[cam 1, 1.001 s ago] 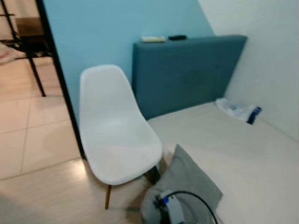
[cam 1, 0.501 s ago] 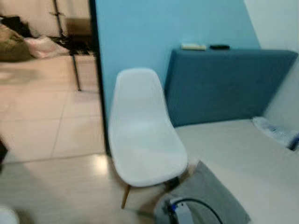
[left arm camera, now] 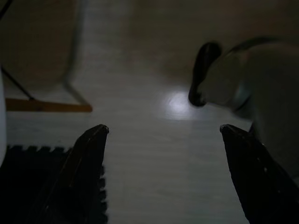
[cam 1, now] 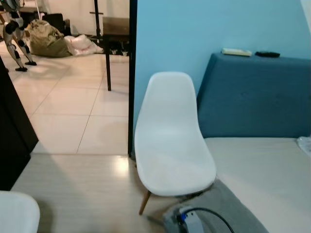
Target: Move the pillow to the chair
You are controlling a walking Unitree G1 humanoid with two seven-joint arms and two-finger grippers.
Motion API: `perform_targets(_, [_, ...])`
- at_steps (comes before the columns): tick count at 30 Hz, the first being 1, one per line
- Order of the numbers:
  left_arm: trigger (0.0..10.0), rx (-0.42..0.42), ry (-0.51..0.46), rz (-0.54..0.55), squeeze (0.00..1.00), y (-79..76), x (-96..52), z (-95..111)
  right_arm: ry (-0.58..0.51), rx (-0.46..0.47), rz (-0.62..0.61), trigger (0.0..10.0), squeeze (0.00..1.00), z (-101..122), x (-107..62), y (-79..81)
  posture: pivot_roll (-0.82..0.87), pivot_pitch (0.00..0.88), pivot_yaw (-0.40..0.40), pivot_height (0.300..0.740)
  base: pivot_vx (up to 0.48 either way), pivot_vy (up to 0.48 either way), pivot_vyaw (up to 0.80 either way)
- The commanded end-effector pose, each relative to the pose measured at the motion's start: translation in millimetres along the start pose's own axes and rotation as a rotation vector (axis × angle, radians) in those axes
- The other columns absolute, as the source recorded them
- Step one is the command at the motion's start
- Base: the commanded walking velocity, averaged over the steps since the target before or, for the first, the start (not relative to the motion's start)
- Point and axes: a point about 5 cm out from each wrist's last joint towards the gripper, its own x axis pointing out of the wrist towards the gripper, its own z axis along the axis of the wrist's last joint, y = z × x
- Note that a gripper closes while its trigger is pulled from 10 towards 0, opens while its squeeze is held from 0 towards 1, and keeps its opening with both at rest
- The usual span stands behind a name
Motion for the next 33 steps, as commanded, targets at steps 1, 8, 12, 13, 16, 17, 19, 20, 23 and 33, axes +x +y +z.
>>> perform_targets(1, [10.0,0.014,0.009,-0.017,0.0,-4.6,-0.5,-2.2,0.023,-0.007,0.054,10.0,0.0,-9.9,1.1,8.0,0.2,0.0,-0.102,0.74,0.0,0.0,0.77])
perform_targets(8, [10.0,0.014,0.01,-0.019,0.0,-5.4,-0.5,-2.0,0.041,-0.006,0.05,10.0,0.0,-16.2,0.2,7.3,0.2,0.0,-0.106,0.74,0.0,0.0,0.77])
perform_targets(12, [10.0,0.013,0.011,-0.02,0.0,-5.6,-0.5,-2.1,0.043,-0.008,0.05,10.0,0.0,-17.1,0.1,7.3,0.2,0.0,-0.106,0.74,0.0,0.0,0.77])
perform_targets(13, [10.0,0.012,0.012,-0.02,0.0,-5.7,-0.5,-2.1,0.039,-0.008,0.052,10.0,0.0,-16.7,0.2,7.6,0.2,0.0,-0.106,0.74,0.0,0.0,0.77])
perform_targets(16, [10.0,0.012,0.014,-0.022,0.0,-6.3,-0.5,-2.6,0.01,-0.022,0.071,10.0,0.0,-9.7,1.2,9.6,0.2,0.0,-0.106,0.74,0.0,0.0,0.77])
perform_targets(17, [10.0,0.012,0.014,-0.022,0.0,-6.3,-0.5,-2.6,0.01,-0.022,0.071,10.0,0.0,-9.7,1.2,9.6,0.2,0.0,-0.106,0.74,0.0,0.0,0.77])
perform_targets(19, [10.0,0.014,0.015,-0.023,0.0,-6.5,-0.6,-2.9,-0.001,-0.048,0.085,10.0,0.0,-5.8,1.9,11.4,0.2,0.0,-0.106,0.74,0.0,0.0,0.77])
perform_targets(20, [10.0,0.024,0.016,-0.027,0.0,-7.0,-0.7,-3.1,-0.025,-0.087,0.096,10.0,0.0,2.1,3.0,13.8,0.2,0.0,-0.109,0.74,0.0,0.0,0.77])
perform_targets(23, [10.0,0.035,0.017,-0.032,0.0,-7.6,-0.8,-3.5,-0.069,-0.086,0.108,10.0,0.0,14.0,3.8,15.5,0.2,0.0,-0.118,0.74,0.0,0.0,0.77])
perform_targets(33, [10.0,0.054,0.017,-0.044,0.0,-9.1,-0.6,-2.5,-0.287,-0.165,0.251,10.0,0.0,80.8,0.9,29.5,0.2,0.0,-0.125,0.74,0.0,0.0,0.77])
